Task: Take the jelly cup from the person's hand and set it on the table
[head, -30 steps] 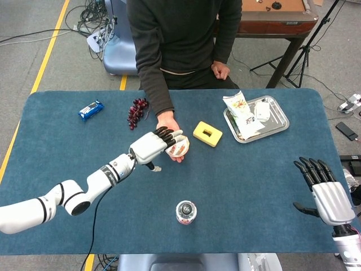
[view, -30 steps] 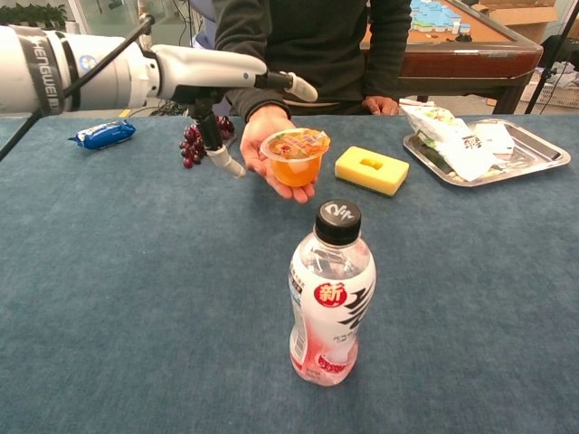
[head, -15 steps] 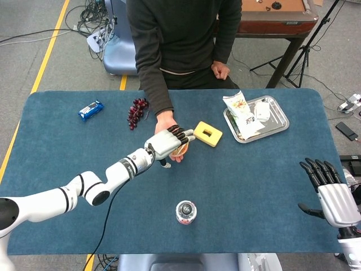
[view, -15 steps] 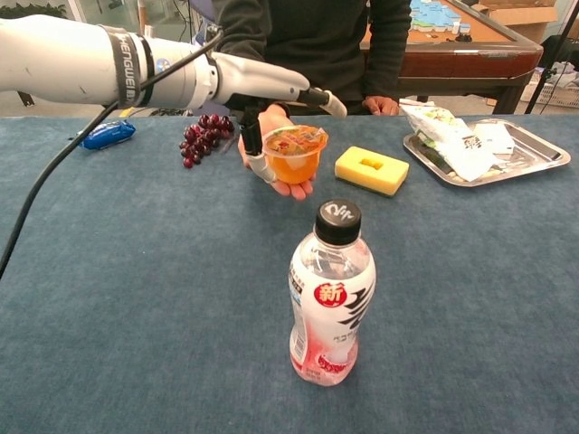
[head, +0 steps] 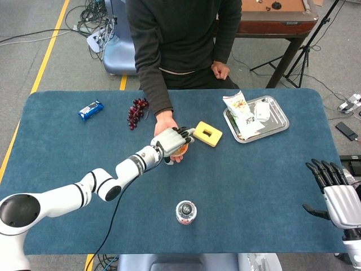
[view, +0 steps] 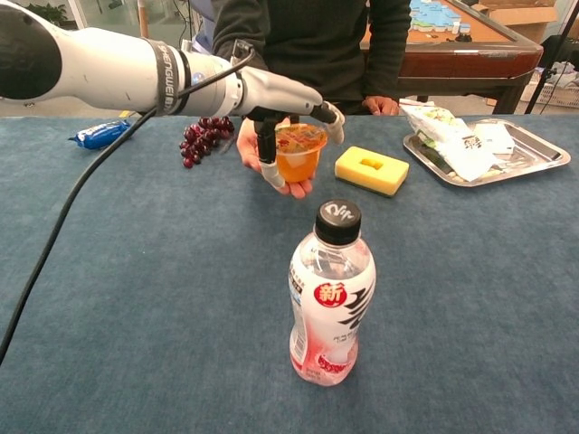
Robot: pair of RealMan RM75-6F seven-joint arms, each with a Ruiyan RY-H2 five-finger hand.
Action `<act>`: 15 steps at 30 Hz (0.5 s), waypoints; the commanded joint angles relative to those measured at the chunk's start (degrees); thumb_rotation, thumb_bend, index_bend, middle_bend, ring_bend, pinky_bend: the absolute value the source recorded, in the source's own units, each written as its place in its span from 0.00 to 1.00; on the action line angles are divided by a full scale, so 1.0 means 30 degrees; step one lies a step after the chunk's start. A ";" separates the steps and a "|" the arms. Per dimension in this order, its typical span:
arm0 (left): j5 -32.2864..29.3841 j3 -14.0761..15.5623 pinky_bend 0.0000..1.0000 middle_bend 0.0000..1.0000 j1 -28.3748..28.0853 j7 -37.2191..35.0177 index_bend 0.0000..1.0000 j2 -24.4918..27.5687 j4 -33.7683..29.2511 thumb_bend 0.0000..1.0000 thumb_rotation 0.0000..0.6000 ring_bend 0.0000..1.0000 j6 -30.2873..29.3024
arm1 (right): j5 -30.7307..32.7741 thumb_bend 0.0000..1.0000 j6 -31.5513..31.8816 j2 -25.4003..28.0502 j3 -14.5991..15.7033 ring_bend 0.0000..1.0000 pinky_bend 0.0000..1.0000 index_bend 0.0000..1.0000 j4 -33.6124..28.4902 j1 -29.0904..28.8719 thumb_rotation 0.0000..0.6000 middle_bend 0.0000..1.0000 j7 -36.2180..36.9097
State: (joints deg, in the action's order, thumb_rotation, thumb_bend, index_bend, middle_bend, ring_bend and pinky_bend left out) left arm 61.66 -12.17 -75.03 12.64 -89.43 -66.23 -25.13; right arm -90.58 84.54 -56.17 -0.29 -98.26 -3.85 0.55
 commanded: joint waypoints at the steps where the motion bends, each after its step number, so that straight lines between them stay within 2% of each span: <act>1: -0.0493 0.0131 0.43 0.04 -0.0203 0.0149 0.26 -0.0311 0.0446 0.12 1.00 0.19 -0.0050 | 0.0000 0.03 0.0065 -0.0012 0.0014 0.00 0.06 0.08 0.0048 0.0055 1.00 0.06 0.0060; 3: -0.0640 0.0139 0.54 0.11 -0.0192 0.0054 0.32 -0.0457 0.0649 0.12 1.00 0.27 -0.0244 | 0.0015 0.04 0.0134 -0.0013 0.0022 0.00 0.06 0.08 0.0103 0.0117 1.00 0.06 0.0118; 6: -0.0390 0.0096 0.65 0.24 0.0005 -0.0307 0.39 -0.0545 0.0758 0.12 1.00 0.36 -0.0736 | 0.0027 0.04 0.0170 -0.0007 0.0035 0.00 0.06 0.08 0.0143 0.0170 1.00 0.06 0.0162; 10: 0.0234 0.0101 0.68 0.28 0.0443 -0.0940 0.42 0.0080 0.0118 0.12 1.00 0.39 -0.1209 | -0.0075 0.03 0.0269 -0.0015 0.0054 0.00 0.06 0.08 0.0159 0.0224 1.00 0.06 0.0217; 15: 0.1497 0.0466 0.68 0.29 0.1558 -0.1594 0.42 0.1922 -0.1990 0.12 1.00 0.39 -0.2326 | -0.0183 0.03 0.0341 -0.0028 0.0072 0.00 0.06 0.08 0.0196 0.0265 1.00 0.06 0.0263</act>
State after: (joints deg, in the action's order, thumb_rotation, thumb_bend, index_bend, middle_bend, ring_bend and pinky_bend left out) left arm 64.27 -11.40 -72.11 8.95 -86.14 -69.47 -30.33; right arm -91.12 85.55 -56.24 -0.08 -97.68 -3.06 1.32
